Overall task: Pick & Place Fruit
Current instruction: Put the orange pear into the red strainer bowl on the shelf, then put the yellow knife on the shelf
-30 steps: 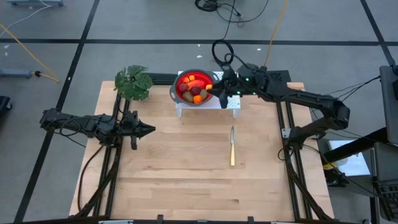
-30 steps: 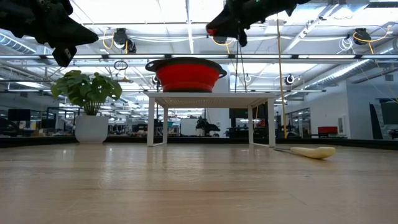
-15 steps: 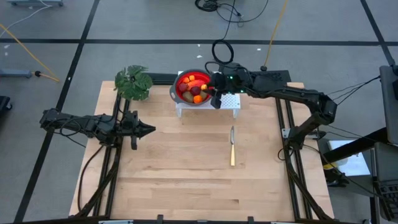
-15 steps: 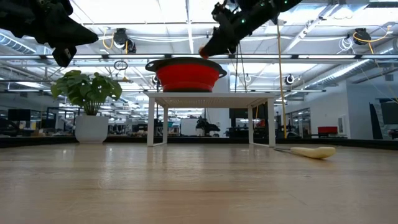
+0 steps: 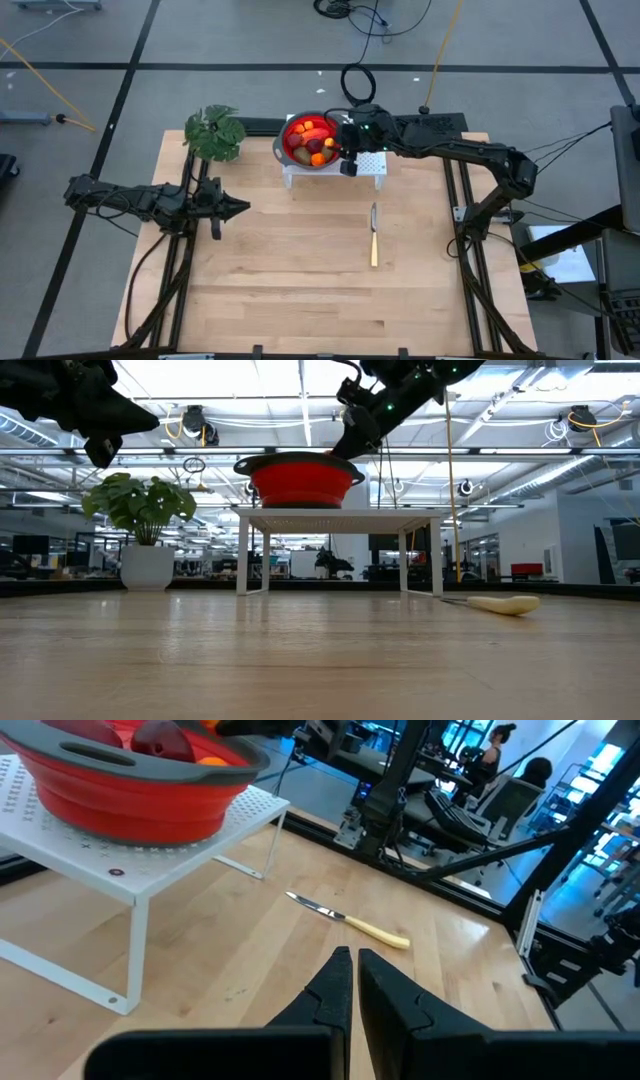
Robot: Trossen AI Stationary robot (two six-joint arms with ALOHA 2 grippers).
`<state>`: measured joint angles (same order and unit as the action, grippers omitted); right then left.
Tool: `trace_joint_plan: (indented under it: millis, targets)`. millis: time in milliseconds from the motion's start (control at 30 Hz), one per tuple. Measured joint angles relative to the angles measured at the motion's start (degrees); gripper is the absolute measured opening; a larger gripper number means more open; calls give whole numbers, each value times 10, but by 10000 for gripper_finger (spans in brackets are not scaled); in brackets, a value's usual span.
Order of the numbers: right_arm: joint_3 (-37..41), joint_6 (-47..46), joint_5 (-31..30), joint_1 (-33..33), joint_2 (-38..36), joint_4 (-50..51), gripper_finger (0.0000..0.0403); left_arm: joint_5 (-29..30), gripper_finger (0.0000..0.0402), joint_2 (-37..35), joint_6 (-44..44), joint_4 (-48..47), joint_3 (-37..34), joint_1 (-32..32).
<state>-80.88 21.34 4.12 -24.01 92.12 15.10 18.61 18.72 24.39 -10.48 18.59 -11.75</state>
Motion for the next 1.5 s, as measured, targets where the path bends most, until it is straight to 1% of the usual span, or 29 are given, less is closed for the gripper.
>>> trace_joint_plan:
  millis: [833,933,1100,1267,1333,1433,1500]
  targets:
    - [0,24,3,1,0,11,106,0,19,0,-3,-4,0,0]
    - [0,24,4,1,0,11,116,0,19,0,-3,-4,0,0]
    - [0,25,0,1,0,10,145,1,19,0,-2,-4,0,0]
    - [0,57,-43,8,-3,-1,162,1,19,0,-2,-4,0,0]
    - [1,67,-47,15,-13,3,165,1,19,0,-1,-4,0,0]
    - [1,68,-76,37,-32,12,163,1,19,0,-1,-4,0,0]
    - [1,61,-104,58,-45,31,155,0,19,0,-1,-4,0,0]
